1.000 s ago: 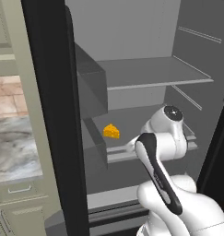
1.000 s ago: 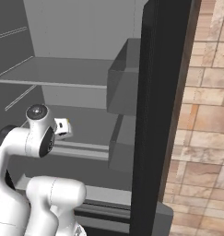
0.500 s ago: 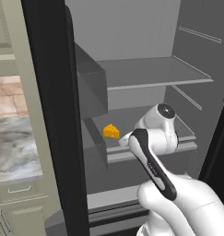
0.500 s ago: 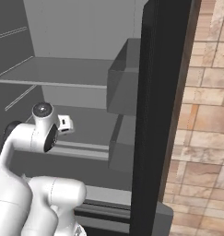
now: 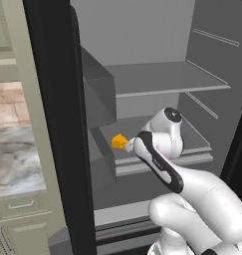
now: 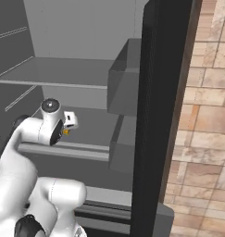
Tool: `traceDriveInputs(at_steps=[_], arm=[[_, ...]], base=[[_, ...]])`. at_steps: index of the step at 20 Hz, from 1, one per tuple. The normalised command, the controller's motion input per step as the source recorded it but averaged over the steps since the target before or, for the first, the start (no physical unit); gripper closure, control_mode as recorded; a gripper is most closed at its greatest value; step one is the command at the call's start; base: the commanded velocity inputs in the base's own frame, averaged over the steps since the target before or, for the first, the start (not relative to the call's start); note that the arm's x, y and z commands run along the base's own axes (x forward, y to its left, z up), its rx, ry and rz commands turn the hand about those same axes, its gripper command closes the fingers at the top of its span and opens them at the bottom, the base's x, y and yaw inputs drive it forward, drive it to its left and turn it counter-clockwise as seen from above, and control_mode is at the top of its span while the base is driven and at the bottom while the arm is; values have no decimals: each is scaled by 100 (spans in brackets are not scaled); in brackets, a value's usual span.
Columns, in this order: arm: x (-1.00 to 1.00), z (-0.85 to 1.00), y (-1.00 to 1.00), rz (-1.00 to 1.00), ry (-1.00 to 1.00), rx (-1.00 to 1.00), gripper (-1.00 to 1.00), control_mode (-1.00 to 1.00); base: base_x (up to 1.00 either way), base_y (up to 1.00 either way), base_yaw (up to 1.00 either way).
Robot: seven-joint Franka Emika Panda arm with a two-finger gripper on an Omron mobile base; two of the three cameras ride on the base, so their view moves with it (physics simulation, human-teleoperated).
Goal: Take the cheese, fish, and lime from the fridge and place them on the plate on the dining counter to create an appetizer plate.
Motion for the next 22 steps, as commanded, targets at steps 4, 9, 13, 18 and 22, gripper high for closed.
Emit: traceDriveInputs(at_steps=[4, 9, 13, 18, 22], arm=[[39, -3, 13, 0, 5, 0, -100, -100], [36, -12, 18, 0, 4, 0, -100, -100], [29, -29, 19, 0, 4, 0, -100, -100], [24, -32, 5, 0, 0, 0, -100, -100], [27, -26, 0, 0, 0, 0, -100, -100]], base=[[0, 0, 0], [0, 0, 0], [0, 0, 0], [0, 0, 0], [0, 0, 0]])
